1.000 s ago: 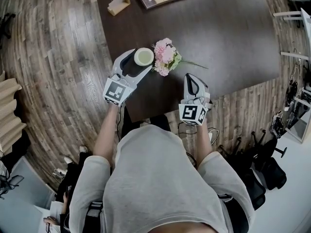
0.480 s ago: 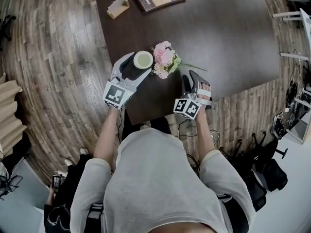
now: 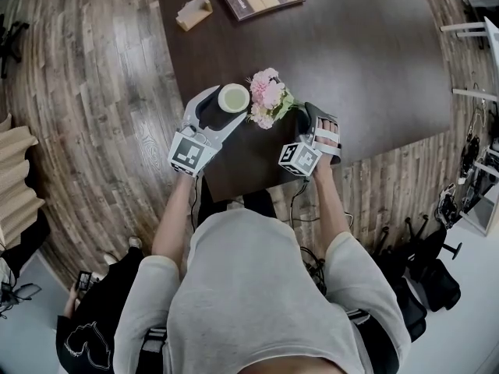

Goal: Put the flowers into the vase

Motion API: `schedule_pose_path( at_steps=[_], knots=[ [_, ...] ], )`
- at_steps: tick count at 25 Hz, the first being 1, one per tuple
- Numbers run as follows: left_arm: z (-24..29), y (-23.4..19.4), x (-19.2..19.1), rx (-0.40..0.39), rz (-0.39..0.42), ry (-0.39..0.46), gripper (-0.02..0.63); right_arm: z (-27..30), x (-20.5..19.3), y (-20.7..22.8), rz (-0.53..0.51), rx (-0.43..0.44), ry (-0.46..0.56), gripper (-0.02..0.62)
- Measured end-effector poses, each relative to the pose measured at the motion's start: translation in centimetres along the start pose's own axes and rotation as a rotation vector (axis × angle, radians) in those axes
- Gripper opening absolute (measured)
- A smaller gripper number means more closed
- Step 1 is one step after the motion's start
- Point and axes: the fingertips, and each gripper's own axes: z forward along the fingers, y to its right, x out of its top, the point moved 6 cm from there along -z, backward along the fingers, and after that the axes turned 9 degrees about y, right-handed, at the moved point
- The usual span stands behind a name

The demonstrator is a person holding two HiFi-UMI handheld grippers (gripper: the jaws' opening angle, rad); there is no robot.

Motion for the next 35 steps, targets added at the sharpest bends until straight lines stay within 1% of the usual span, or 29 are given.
schedule_pose_path(
  at_steps=[2,5,6,10,13,15,16,19,21,22,25,27,28,30,32,35],
  knots=[
    [0.0,0.0,0.0,-0.004,0.011,0.006,0.31,0.5,0.0,0.2,-0.015,-0.007,-0.007,0.142],
    [-0.1,0.1,0.1,0.002,-0.003,-0.002,0.31,1.1,-0.2,0.3,-0.041,-0.025,-0.028,0.053],
    [-0.1,0.1,0.1,0.002,-0.002,-0.002,0.31,1.2,-0.3,0.3,-0.045,-0.025,-0.035,0.037],
    [-0.1,0.1,0.1,-0.006,0.019,0.006,0.31,1.1,-0.5,0.8,-0.03,-0.035,-0.034,0.025],
    [-0.1,0.1,0.1,-0.001,0.007,0.006,0.31,0.6,-0.7,1.4,0.032,-0.054,-0.025,0.023],
    [-0.1,0.0,0.1,0.0,0.006,0.007,0.31,0.1,-0.8,2.1,0.121,-0.078,-0.005,0.021],
    [-0.1,0.0,0.0,-0.002,0.012,0.007,0.31,-0.3,-0.7,2.6,0.183,-0.094,0.013,0.02],
    [0.0,0.0,0.0,-0.001,0.016,0.009,0.31,-1.7,0.0,5.2,0.422,-0.149,0.11,0.02],
    [0.0,0.0,0.0,0.003,0.012,0.013,0.31,-2.7,0.9,7.3,0.606,-0.166,0.202,0.02],
    [0.0,0.0,0.0,0.005,0.011,0.015,0.31,-3.2,1.5,8.3,0.706,-0.161,0.257,0.02],
    [0.0,0.1,0.0,0.01,0.008,0.021,0.31,-4.8,3.6,11.1,0.996,-0.116,0.445,0.02],
    [0.0,0.1,0.0,0.013,0.008,0.022,0.31,-5.8,5.1,12.8,1.12,-0.085,0.563,0.018],
    [0.1,0.1,0.0,0.015,0.008,0.022,0.31,-6.4,5.9,13.5,1.154,-0.071,0.619,0.018],
    [0.1,0.1,0.0,0.017,0.009,0.021,0.31,-7.6,7.6,14.7,1.184,-0.043,0.721,0.018],
    [0.1,0.1,0.0,0.018,0.01,0.019,0.31,-8.8,9.5,15.7,1.178,-0.018,0.794,0.018],
    [0.0,0.1,0.0,0.02,0.012,0.019,0.31,-10.3,12.0,16.8,1.148,0.007,0.863,0.018]
  ],
)
